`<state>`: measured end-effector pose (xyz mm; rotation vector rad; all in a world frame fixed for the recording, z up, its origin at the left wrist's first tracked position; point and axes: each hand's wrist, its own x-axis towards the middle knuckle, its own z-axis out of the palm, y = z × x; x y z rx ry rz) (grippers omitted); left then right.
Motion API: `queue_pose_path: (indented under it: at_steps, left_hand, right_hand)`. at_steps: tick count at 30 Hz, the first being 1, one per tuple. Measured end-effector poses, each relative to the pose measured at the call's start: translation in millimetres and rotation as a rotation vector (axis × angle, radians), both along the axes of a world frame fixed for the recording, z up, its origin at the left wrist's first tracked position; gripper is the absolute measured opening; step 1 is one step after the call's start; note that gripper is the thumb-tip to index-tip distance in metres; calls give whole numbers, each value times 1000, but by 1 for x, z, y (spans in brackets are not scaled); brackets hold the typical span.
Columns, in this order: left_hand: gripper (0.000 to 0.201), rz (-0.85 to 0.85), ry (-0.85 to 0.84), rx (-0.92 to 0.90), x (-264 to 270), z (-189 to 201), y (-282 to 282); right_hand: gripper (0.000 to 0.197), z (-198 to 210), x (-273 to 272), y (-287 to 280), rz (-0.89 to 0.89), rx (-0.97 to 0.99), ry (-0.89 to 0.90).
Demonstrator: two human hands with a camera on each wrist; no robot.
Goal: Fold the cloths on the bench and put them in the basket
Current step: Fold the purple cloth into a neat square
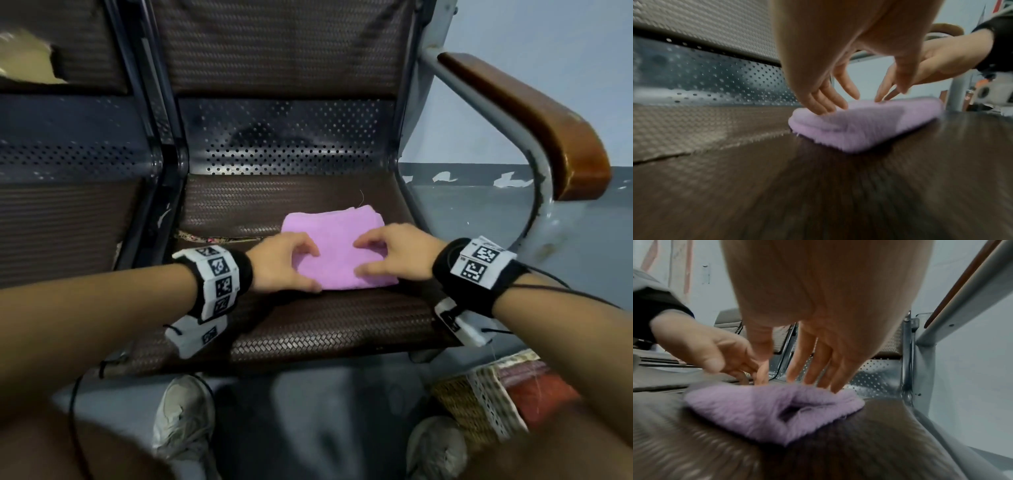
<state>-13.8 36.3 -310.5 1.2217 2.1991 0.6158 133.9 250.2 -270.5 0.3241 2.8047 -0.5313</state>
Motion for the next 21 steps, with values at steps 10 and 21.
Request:
queue_pose_path:
  at_steps: [10,21]
  left_hand:
    - [23,135,153,34,-6,2,-11]
    - [30,511,-250,19,-12,6,11]
  right_hand:
    - [17,4,20,-1,-119,-35,132]
    - [27,-8,19,3,-703,-554,39]
